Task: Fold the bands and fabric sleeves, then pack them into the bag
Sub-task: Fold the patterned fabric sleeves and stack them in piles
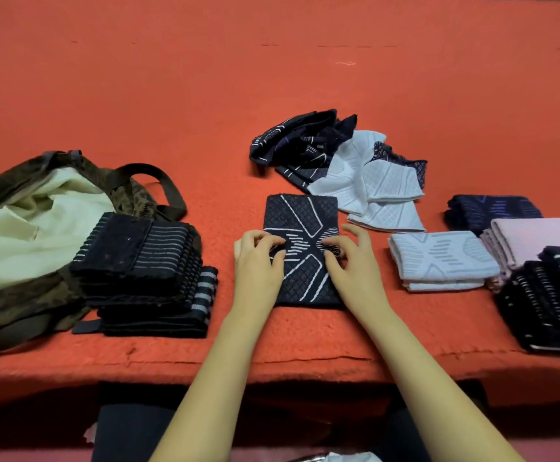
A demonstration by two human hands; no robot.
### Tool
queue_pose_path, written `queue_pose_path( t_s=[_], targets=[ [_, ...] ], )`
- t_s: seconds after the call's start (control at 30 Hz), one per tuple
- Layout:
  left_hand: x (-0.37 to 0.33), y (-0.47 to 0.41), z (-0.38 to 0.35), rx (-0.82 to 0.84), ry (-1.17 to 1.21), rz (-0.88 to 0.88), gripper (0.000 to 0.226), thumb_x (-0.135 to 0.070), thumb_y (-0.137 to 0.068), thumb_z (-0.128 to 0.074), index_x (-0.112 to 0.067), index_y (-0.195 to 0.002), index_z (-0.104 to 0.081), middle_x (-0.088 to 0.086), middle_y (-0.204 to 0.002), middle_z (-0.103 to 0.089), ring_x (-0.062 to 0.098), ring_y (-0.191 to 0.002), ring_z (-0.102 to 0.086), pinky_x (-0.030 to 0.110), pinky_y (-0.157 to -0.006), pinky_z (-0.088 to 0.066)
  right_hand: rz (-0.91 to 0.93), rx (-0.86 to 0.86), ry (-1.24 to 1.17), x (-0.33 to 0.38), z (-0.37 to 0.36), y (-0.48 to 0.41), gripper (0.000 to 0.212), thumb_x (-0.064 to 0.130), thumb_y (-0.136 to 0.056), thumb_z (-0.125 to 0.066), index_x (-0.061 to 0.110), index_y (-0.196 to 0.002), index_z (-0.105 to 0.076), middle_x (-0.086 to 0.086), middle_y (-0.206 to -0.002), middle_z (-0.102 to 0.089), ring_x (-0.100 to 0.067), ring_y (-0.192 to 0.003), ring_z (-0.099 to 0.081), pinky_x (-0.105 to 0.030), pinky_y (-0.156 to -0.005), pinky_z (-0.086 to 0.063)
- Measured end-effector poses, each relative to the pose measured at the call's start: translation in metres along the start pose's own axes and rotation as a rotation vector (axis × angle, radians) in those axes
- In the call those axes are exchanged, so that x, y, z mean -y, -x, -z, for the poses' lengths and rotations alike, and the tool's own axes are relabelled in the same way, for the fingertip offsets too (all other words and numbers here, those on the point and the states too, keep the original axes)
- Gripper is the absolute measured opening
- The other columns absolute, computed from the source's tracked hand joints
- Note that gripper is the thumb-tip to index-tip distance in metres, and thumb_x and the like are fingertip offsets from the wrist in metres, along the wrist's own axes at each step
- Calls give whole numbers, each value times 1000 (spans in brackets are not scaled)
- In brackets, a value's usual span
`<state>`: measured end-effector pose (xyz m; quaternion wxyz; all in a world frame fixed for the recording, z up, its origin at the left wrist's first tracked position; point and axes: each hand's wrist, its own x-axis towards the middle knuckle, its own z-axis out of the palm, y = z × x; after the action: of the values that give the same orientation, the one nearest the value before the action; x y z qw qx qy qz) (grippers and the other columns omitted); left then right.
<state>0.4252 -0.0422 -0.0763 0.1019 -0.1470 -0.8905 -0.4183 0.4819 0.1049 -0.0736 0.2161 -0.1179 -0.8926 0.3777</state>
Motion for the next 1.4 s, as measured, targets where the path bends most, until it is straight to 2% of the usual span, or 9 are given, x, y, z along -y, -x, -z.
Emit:
queue_pose_path(
  t_s=[0.17, 0.3, 0.43, 0.6, 0.7, 0.93, 1.17, 1.33, 1.4],
  targets=[
    [-1, 14, 9, 36, -147, -70, 17, -19, -86, -64, -18, -103, -65, 2, -112, -49, 20, -108, -39, 30, -91, -27, 154, 32, 120, -3, 6, 13, 20, 12, -83, -66, 14, -103, -66, -6, -124, -44, -15, -103, -41, -23, -89, -34],
    [7, 32, 27, 192, -57, -270, 23, -42, -83, -60, -24, -96, -55, -9, -98, -46, 10, -94, -43, 25, -85, -32, 244, 125, 107, -7, 14, 26, 16, 19, -86, -59, 17, -99, -68, 1, -107, -51, -15, -102, -43, -29, -90, -35],
    [10, 39, 30, 324, -136, -394, 36, -66, -74, -51, -38, -96, -58, -22, -96, -45, 0, -94, -36, 23, -79, -19, 298, 170, 141, -6, 15, 32, 23, 22, -88, -48, 17, -99, -67, 1, -103, -54, -17, -99, -47, -37, -88, -41],
    [10, 39, 27, 261, -138, -416, 28, -59, -84, -46, -36, -92, -61, -20, -93, -49, 1, -93, -39, 23, -80, -17, 355, 217, 178, 1, 20, 37, 30, 40, -87, -46, 23, -100, -67, 6, -107, -53, -10, -105, -45, -29, -93, -28],
    [9, 38, 28, 244, -120, -426, 27, -51, -87, -44, -32, -89, -63, -18, -91, -51, 3, -91, -43, 23, -80, -19, 374, 248, 159, -3, 18, 36, 33, 48, -83, -55, 23, -101, -67, 6, -108, -52, -11, -105, -47, -26, -94, -32],
    [8, 39, 33, 121, 42, -422, 27, -40, -85, -59, -16, -96, -67, -9, -99, -61, 10, -93, -54, 21, -88, -39, 327, 160, 90, -3, 20, 33, 33, 36, -93, -41, 12, -92, -63, 2, -92, -63, -20, -88, -57, -32, -81, -42],
    [-3, 18, 36, 182, 7, -108, 22, -40, -92, -52, -21, -97, -61, 0, -92, -70, 25, -91, -63, 40, -77, -45, 189, 148, 148, 9, 27, 16, 38, 52, -88, -44, 19, -97, -60, 3, -90, -69, -20, -86, -62, -35, -73, -44],
    [-15, -7, 20, 152, -231, 20, 33, -50, -93, -45, -20, -104, -56, 9, -96, -68, 34, -94, -60, 38, -73, -41, 22, 108, 65, -1, 19, 6, 23, 37, -87, -63, 20, -98, -53, 8, -83, -61, -23, -83, -61, -27, -65, -31],
    [-15, -4, 13, 82, -233, 72, 34, -50, -94, -44, -19, -104, -53, 10, -95, -68, 36, -92, -60, 37, -70, -38, -32, 111, 9, -3, 15, 5, 26, 34, -86, -64, 20, -102, -49, 7, -85, -62, -21, -81, -62, -30, -67, -37]
  ],
)
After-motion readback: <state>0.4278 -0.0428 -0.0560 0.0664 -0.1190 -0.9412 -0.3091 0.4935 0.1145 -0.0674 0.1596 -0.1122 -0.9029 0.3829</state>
